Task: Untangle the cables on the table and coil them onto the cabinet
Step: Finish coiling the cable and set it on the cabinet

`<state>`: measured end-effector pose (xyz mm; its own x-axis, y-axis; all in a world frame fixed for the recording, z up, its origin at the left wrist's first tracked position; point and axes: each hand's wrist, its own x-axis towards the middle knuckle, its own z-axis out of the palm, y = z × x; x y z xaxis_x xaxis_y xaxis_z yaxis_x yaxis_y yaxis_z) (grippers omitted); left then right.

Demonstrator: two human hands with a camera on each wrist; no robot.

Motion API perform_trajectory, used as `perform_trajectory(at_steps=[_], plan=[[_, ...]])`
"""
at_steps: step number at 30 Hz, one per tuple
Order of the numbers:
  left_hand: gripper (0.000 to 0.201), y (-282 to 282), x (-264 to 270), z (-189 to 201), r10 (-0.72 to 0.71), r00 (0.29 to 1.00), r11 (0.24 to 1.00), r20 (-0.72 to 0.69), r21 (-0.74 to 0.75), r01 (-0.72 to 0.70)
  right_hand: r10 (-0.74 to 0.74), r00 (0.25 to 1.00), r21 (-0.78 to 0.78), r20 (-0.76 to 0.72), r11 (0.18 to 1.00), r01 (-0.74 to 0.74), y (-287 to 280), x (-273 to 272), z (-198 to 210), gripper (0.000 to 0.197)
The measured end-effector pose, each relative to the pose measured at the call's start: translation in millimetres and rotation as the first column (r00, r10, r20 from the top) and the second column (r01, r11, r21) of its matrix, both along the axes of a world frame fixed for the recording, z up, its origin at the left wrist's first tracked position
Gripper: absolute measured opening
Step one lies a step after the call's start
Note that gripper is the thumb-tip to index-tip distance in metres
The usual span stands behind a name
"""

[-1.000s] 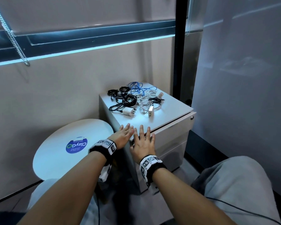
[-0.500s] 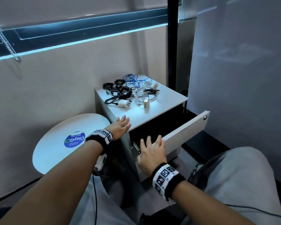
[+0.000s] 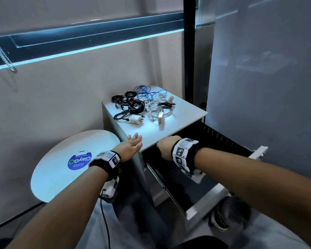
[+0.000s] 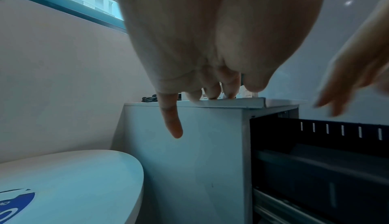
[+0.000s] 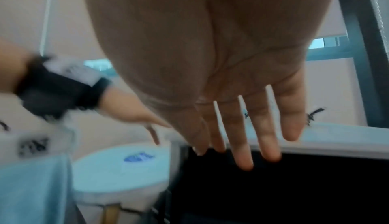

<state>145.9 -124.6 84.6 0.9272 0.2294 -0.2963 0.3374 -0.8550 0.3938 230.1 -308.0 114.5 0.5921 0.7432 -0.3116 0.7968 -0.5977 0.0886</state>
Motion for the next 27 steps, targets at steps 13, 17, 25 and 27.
perform_trajectory(at_steps=[13, 17, 25, 27], plan=[[0.053, 6, -4, -13, 0.006, 0.994, 0.995, 0.11, -0.103, 0.005, -0.133, 0.98, -0.098, -0.145, 0.988, 0.12, 16, 43, -115, 0.071], [0.053, 8, -6, -23, 0.024, 0.986, 0.988, 0.166, -0.153, 0.001, -0.127, 0.988, -0.054, -0.092, 0.991, 0.122, 15, 42, -104, 0.069], [0.05, 7, -8, -40, 0.108, 0.953, 0.973, 0.284, -0.228, -0.042, -0.151, 0.967, -0.077, -0.208, 0.987, 0.138, 32, 31, -130, 0.068], [0.05, 6, -10, -42, 0.112, 0.945, 0.971, 0.306, -0.237, -0.038, -0.151, 0.967, -0.068, -0.205, 0.988, 0.14, 27, 31, -136, 0.067]])
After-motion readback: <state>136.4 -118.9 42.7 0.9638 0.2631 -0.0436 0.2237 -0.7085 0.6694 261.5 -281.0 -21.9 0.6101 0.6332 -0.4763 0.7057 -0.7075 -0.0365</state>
